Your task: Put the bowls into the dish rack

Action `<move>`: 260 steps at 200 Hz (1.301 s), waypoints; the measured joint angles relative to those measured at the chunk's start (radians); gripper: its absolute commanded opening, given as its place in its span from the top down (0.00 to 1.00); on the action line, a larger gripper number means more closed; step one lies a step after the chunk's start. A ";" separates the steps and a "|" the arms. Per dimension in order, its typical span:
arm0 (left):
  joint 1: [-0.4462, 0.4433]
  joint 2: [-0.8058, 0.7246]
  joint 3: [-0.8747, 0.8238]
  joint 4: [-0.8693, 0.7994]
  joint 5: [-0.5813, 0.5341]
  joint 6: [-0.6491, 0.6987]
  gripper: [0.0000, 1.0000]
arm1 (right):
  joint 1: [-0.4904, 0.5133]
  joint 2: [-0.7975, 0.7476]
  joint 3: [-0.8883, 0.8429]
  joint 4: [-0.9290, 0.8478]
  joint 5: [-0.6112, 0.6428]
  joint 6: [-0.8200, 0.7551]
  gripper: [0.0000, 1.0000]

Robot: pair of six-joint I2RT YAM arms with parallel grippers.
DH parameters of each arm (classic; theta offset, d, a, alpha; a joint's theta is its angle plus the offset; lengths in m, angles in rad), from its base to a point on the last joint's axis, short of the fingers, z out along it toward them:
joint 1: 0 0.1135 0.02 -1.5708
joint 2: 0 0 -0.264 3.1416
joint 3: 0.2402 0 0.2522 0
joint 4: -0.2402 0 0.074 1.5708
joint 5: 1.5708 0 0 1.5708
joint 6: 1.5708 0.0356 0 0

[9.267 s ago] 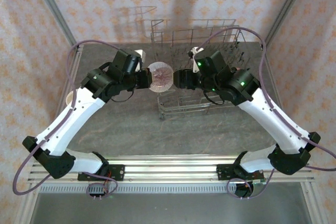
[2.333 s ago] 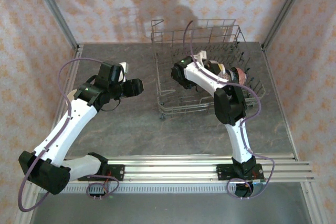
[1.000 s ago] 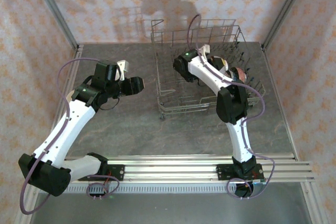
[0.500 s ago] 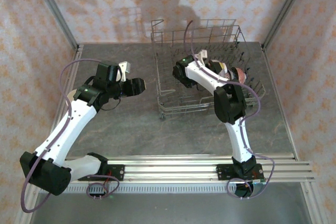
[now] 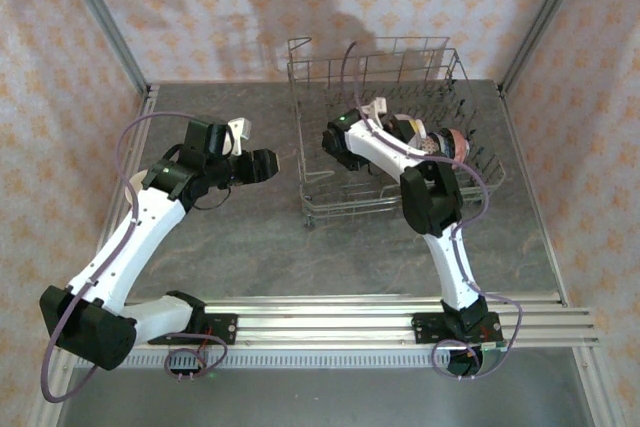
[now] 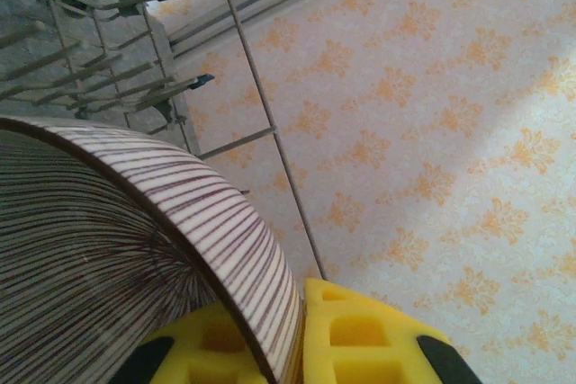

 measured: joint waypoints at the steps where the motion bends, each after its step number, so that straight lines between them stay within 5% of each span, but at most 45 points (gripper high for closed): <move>1: 0.000 0.001 0.000 0.000 0.000 0.000 0.35 | 0.000 0.001 0.000 0.000 0.001 0.000 1.00; 260: 0.000 -0.004 0.001 -0.003 0.000 0.010 0.35 | 0.044 -0.001 -0.106 -0.001 0.047 0.132 1.00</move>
